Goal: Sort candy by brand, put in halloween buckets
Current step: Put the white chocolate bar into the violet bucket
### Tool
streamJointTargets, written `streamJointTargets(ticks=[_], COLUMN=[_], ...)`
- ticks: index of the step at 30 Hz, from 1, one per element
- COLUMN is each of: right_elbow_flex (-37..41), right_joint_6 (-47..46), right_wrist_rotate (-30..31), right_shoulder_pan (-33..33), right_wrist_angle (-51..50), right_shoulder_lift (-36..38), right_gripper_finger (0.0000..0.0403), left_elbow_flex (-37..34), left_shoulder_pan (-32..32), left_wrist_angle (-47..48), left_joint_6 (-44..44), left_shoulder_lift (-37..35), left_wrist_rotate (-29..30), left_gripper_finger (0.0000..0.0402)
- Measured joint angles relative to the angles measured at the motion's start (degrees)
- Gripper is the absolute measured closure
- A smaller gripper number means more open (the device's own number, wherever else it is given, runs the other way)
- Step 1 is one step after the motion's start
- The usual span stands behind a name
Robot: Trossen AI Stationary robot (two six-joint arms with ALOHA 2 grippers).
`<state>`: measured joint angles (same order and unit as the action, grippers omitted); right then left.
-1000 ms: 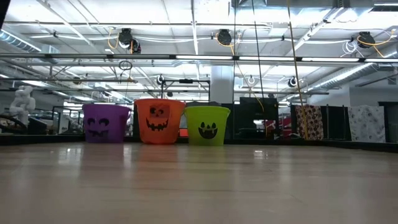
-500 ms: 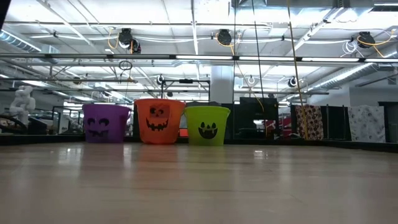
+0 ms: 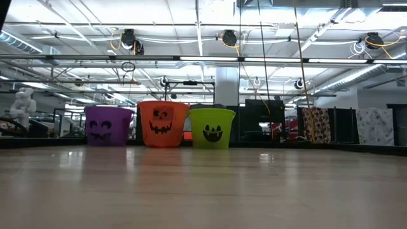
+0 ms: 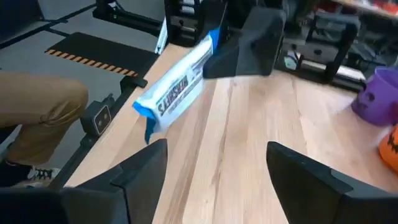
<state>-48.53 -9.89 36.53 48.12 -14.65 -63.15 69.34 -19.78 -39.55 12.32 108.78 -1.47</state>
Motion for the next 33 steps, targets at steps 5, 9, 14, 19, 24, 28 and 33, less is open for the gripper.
streamJointTargets(ticks=[5,9,14,19,24,28,33], right_elbow_flex=[0.0,0.0,0.0,0.0,0.0,0.0,0.0], right_joint_6=[-3.7,-9.6,-16.8,-21.0,-25.2,-27.7,-28.4], right_wrist_rotate=[-0.5,-0.6,-0.1,0.0,-0.2,-0.5,-0.6], right_shoulder_pan=[0.0,0.0,-0.3,-1.2,-1.8,-1.8,-1.8], right_wrist_angle=[-3.1,-8.5,-13.6,-16.4,-20.1,-22.3,-24.1], right_shoulder_lift=[0.3,0.3,0.3,0.3,0.3,0.3,0.3], right_gripper_finger=[0.0133,0.0133,0.0133,0.0133,0.0133,0.0133,0.0133], left_elbow_flex=[0.0,0.0,0.0,0.0,0.0,0.0,0.0], left_shoulder_pan=[0.4,0.8,1.3,2.5,3.1,3.2,3.2], left_wrist_angle=[0.3,0.5,-0.4,-1.6,-6.9,-8.9,-12.8], left_joint_6=[-1.8,-7.1,-13.5,-26.1,-28.6,-28.5,-18.2], left_shoulder_lift=[-0.8,-2.0,-3.0,-4.4,-4.4,-4.4,-4.4], left_wrist_rotate=[1.6,5.0,7.8,11.0,14.3,16.7,12.0], left_gripper_finger=[0.0350,0.0350,0.0350,0.0350,0.0350,0.0350,0.0350])
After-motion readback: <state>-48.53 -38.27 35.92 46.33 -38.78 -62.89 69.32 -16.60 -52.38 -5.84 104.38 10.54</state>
